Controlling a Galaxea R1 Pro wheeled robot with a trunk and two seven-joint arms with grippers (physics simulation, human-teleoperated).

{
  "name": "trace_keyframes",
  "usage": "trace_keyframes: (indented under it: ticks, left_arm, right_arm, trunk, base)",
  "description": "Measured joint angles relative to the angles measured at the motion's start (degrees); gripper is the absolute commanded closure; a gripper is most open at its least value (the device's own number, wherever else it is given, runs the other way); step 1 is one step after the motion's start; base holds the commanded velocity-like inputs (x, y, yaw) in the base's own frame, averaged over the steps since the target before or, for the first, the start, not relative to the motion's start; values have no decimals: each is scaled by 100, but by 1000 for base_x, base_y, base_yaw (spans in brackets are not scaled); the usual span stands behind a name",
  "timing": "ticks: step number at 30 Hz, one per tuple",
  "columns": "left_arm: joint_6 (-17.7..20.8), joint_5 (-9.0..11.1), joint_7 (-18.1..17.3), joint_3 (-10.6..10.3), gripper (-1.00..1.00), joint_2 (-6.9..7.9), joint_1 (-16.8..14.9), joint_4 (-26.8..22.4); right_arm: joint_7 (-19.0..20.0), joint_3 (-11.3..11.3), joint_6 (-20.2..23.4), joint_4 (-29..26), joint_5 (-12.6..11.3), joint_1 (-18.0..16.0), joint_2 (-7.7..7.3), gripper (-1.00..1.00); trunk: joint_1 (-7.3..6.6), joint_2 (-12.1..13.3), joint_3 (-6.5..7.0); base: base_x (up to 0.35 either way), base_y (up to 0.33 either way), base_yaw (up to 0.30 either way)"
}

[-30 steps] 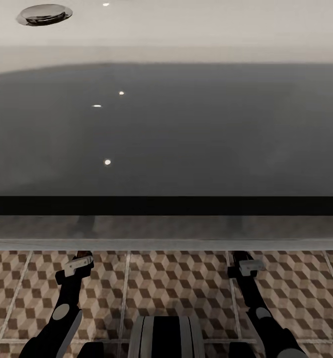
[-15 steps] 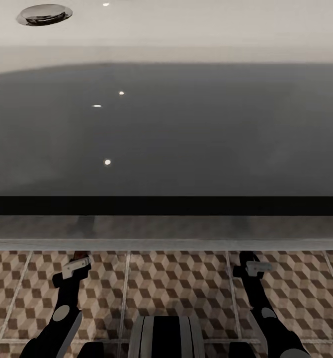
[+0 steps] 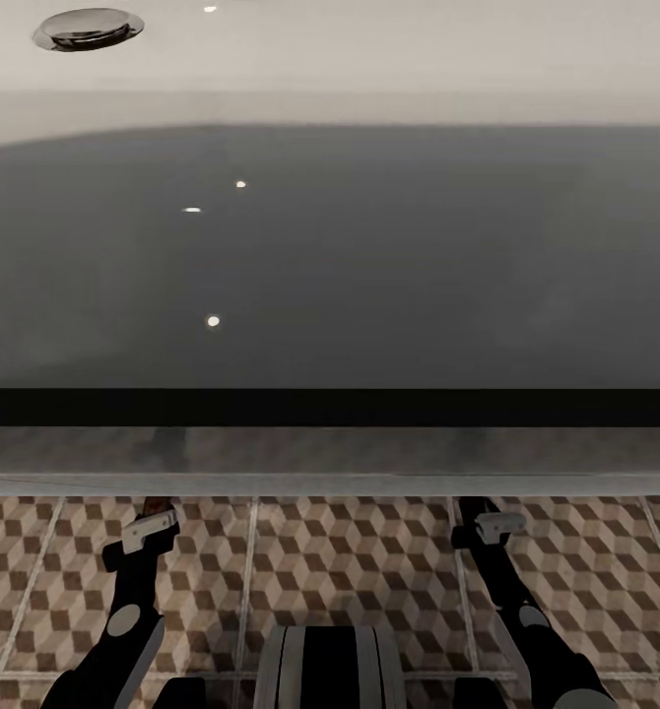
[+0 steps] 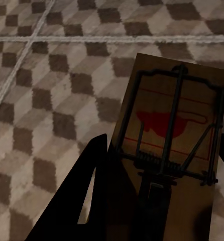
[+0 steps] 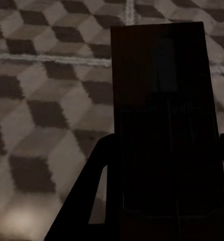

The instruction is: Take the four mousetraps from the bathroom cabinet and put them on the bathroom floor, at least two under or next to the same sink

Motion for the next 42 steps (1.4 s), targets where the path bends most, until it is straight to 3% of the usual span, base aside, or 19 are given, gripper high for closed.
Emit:
trace_keyframes:
  ticks: [9,33,42]
  left_arm:
    - [-3,-139,261,-11,100,-66,0,-8]
    - [-35,-131,217,-88,100,-103,0,-70]
    - [10,-134,198,-141,100,-97,0,-414]
  right_arm:
    - [3,-25,-1,-139,-10,-1,0,100]
    - [11,-40,36,-277,-35,-3,4,100]
    - [2,-40,35,-276,-35,-3,13,100]
  trunk:
    - [0,0,0]
    - [0,0,0]
    - [0,0,0]
  base:
    - [0,0,0]
    - [0,0,0]
    - [0,0,0]
